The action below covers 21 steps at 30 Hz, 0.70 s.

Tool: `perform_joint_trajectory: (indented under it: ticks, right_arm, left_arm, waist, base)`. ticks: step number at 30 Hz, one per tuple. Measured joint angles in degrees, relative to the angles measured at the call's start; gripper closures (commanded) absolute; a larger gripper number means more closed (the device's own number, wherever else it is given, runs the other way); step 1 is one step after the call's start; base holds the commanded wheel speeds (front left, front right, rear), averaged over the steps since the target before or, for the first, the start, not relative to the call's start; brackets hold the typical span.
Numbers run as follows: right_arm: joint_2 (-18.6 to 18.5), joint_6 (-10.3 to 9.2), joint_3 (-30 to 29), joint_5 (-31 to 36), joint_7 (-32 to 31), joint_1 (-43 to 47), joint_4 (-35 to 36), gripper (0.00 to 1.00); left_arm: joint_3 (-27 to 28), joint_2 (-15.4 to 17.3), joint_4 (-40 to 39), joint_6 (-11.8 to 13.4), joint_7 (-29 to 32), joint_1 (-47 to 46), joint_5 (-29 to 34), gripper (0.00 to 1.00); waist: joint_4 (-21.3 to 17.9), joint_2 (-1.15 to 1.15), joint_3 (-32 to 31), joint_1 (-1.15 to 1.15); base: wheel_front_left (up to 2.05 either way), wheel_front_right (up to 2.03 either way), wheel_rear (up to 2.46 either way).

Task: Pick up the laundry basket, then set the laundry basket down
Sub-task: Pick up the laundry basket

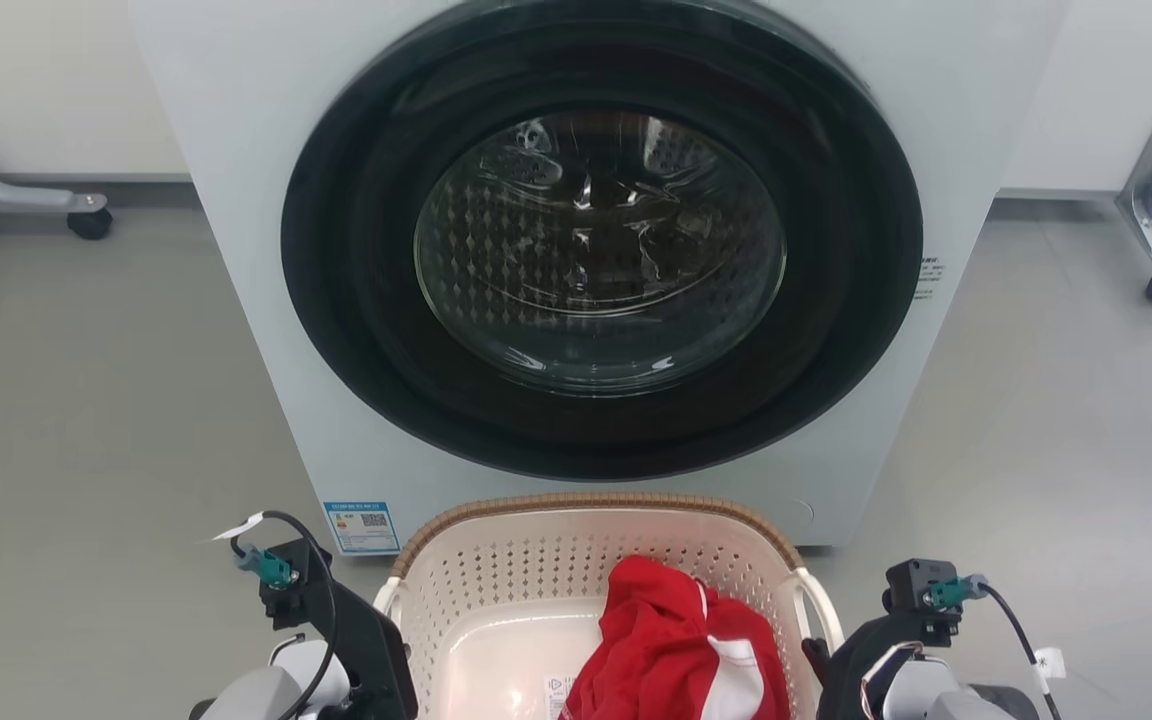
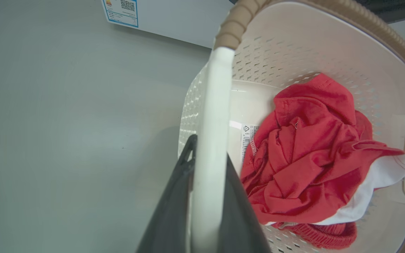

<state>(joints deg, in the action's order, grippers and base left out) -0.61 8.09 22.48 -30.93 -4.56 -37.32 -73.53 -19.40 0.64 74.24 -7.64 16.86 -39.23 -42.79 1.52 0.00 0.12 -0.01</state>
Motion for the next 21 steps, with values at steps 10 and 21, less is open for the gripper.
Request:
perform_joint_trajectory:
  ticks: [10, 21]
  right_arm:
    - [0.09, 0.01, 0.02, -1.34, -2.53, 2.04, -0.24, 1.0]
    - [0.12, 0.02, 0.13, -1.91, -4.32, 2.77, -0.25, 1.0]
  left_arm:
    - [0.13, -0.01, 0.08, 0.01, 1.21, 2.72, -0.49, 1.0]
    - [0.38, 0.0, 0.11, 0.09, 2.21, 3.63, -0.98, 1.0]
  waist:
    - [0.16, 0.0, -2.11, 0.01]
    - [0.15, 0.01, -2.88, 0.01]
  base:
    - [0.0, 0.0, 0.0]
    - [0.0, 0.0, 0.0]
